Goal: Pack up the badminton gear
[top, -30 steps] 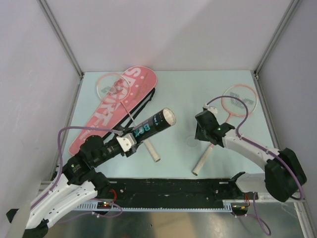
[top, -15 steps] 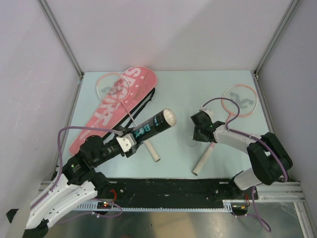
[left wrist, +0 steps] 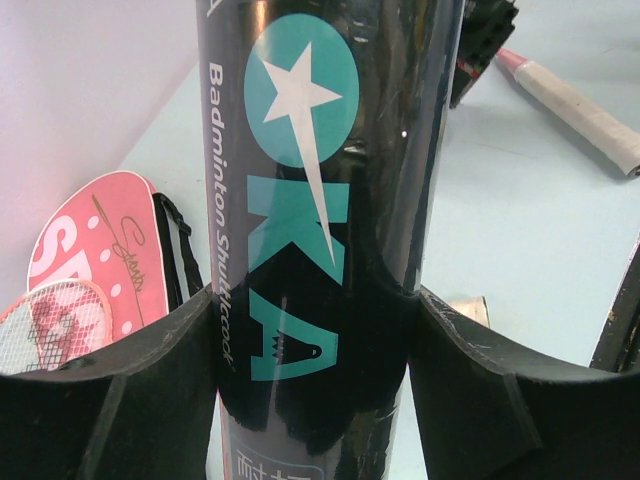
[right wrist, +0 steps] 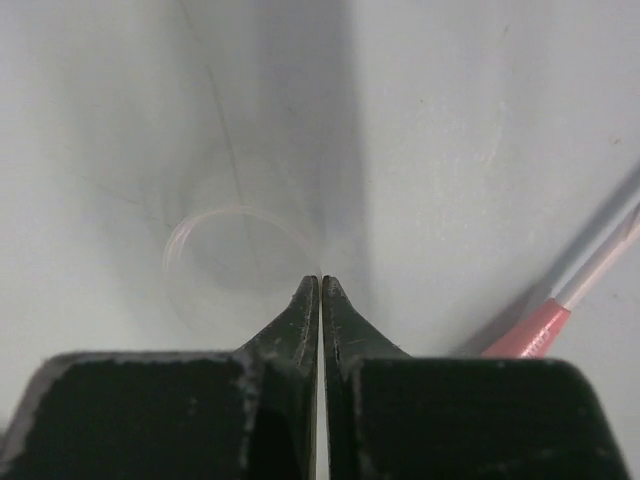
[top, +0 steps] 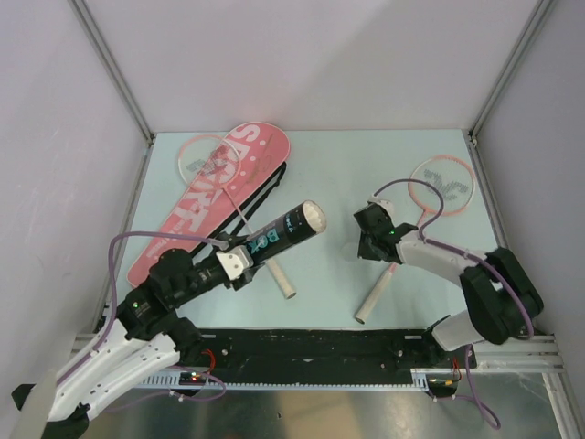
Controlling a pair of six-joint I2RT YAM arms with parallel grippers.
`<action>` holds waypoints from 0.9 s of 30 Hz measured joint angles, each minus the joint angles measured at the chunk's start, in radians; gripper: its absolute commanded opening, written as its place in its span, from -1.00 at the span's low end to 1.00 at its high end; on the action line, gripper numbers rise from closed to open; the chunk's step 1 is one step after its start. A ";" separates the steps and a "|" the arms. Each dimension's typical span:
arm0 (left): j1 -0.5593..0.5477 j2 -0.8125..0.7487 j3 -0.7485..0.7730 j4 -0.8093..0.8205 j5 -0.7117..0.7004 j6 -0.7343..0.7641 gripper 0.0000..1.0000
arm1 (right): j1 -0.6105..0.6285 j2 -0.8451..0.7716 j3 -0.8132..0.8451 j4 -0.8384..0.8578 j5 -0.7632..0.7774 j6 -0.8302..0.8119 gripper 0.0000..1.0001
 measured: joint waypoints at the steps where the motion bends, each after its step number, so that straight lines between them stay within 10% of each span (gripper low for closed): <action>1: 0.000 0.005 0.000 0.000 0.000 0.000 -1.00 | -0.001 -0.022 -0.001 -0.003 -0.001 -0.003 -1.00; 16: 0.000 0.046 -0.004 -0.003 0.037 0.030 -1.00 | -0.074 -0.715 0.002 0.021 -0.304 -0.083 -1.00; 27: 0.000 0.066 -0.004 -0.057 0.092 0.127 -1.00 | -0.051 -0.793 0.045 0.097 -0.665 -0.025 -1.00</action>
